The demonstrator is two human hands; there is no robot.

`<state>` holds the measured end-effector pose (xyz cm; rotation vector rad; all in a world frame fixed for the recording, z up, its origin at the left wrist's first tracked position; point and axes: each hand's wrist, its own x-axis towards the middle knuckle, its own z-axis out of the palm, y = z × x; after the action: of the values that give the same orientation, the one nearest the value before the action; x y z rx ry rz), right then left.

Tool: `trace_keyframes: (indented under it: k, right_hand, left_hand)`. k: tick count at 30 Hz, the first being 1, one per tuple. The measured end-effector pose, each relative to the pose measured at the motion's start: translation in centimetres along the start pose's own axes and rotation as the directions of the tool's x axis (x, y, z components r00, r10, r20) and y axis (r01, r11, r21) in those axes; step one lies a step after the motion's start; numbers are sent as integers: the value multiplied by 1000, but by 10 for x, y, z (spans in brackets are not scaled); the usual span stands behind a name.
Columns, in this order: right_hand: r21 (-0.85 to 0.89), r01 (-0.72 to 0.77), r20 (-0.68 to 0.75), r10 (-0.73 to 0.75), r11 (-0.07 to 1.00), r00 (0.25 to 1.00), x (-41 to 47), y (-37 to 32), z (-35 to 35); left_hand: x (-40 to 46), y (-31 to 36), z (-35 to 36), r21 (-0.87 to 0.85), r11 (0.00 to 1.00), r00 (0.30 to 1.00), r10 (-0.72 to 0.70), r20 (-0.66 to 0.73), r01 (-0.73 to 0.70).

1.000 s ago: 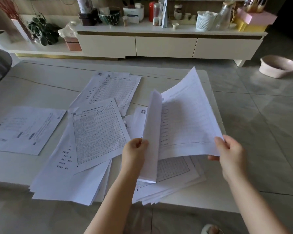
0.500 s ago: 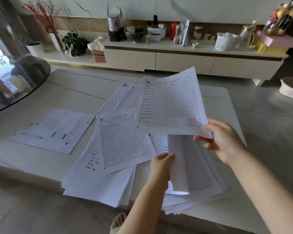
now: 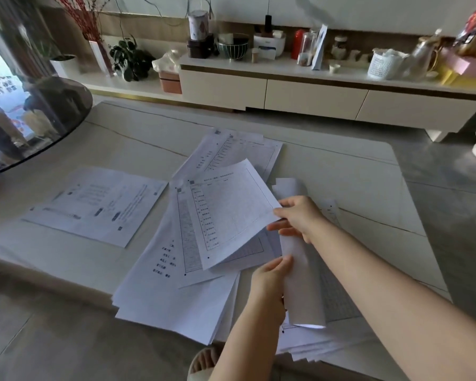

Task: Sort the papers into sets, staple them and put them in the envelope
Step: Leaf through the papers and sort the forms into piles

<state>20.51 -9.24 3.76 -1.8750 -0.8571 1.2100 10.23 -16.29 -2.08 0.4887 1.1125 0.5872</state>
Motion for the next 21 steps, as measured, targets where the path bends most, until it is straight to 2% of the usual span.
trace_keyframes:
  k: [3, 7, 11, 13, 17, 21]
  right_hand:
    - [-2, 10, -13, -10, 1000, 1000, -2, -2, -5]
    - [51, 89, -115, -83, 995, 990, -18, 2, -27]
    - [32, 127, -196, -118, 991, 973, -55, 29, -68]
    - [-8, 107, -229, -106, 994, 968, -79, 56, -89]
    - [-282, -19, -268, -60, 959, 962, -107, 121, -114]
    - [-365, -153, -298, 40, 919, 954, -102, 155, -121]
  left_hand:
    - [0, 3, 1, -19, 1000, 1000, -21, -22, 21]
    - [-2, 3, 4, -9, 999, 999, -36, -19, 36]
    - [-9, 0, 7, 14, 1000, 1000, -1, -16, 1]
    - [-11, -4, 11, 115, 992, 998, 61, -32, -57]
    - [-18, -5, 19, 418, 879, 958, 281, -61, -232]
    - [-23, -8, 27, 572, 740, 921, 384, 72, -353]
